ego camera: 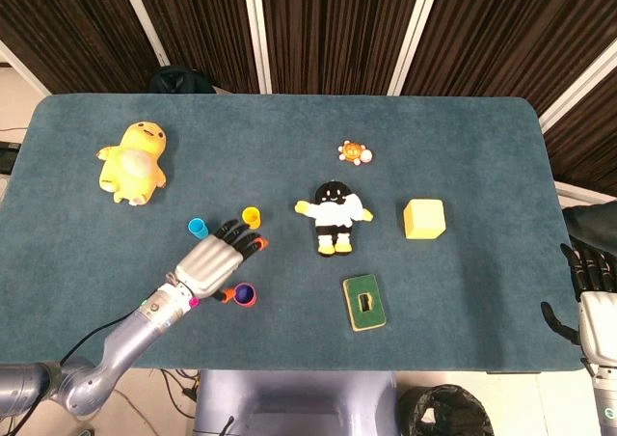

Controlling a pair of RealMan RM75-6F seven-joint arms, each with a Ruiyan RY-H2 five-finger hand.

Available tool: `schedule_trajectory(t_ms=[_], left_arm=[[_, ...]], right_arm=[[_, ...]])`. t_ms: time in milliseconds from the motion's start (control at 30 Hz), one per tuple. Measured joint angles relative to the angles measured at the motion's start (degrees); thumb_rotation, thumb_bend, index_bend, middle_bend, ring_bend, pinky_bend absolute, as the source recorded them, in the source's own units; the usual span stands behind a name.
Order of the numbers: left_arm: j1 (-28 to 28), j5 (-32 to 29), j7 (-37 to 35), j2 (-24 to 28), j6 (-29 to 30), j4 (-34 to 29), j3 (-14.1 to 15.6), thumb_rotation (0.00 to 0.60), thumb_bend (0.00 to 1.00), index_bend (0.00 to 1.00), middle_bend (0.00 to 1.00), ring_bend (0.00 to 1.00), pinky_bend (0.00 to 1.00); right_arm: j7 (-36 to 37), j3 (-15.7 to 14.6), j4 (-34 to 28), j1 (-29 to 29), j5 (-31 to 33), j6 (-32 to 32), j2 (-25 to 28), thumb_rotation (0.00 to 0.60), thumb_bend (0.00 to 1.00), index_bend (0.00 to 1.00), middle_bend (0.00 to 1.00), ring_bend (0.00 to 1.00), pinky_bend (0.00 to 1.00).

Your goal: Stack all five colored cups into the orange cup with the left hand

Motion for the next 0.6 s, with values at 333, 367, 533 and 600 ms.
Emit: schedule_trajectory(t_ms=[333, 367, 533, 600], left_arm=[[-2.77, -7.71, -3.12, -5.84, -1.26, 15.59, -6.91, 0.600, 0.16, 0.19, 0.12, 0.00, 0.07], [-3.60, -9.34, -3.08, -6.48, -1.99, 17.24, -7.65, 0.600, 0.16, 0.20, 0.12, 0.00, 0.07], [-6.53, -14.04, -1.85, -9.16, -3.65, 22.84, -9.49, 0.600, 0.16, 0.23, 0.13, 0.00, 0.07], [-7.32, -15.61, -1.40, -10.25, -4.16, 24.76, -9.82, 0.600, 0.16, 0.23, 0.13, 0.00, 0.07]], right_arm=[[-0.61, 0.05, 0.25, 0.32, 0.52, -0.73, -0.38, 0.600, 0.37, 0.07, 0.04, 0.07, 0.04], [-0.60, 0.08, 0.28, 0.33, 0.59, -0.75, -0.38, 0.600, 0.37, 0.07, 0.04, 0.07, 0.04], [-0.36, 0.18, 0.43, 0.32, 0.76, -0.75, -0.41, 0.600, 0.37, 0.07, 0.04, 0.07, 0.04], [-0.26, 0.16, 0.47, 0.32, 0.80, -0.83, -0.40, 0.600, 0.37, 0.07, 0.04, 0.07, 0.04]])
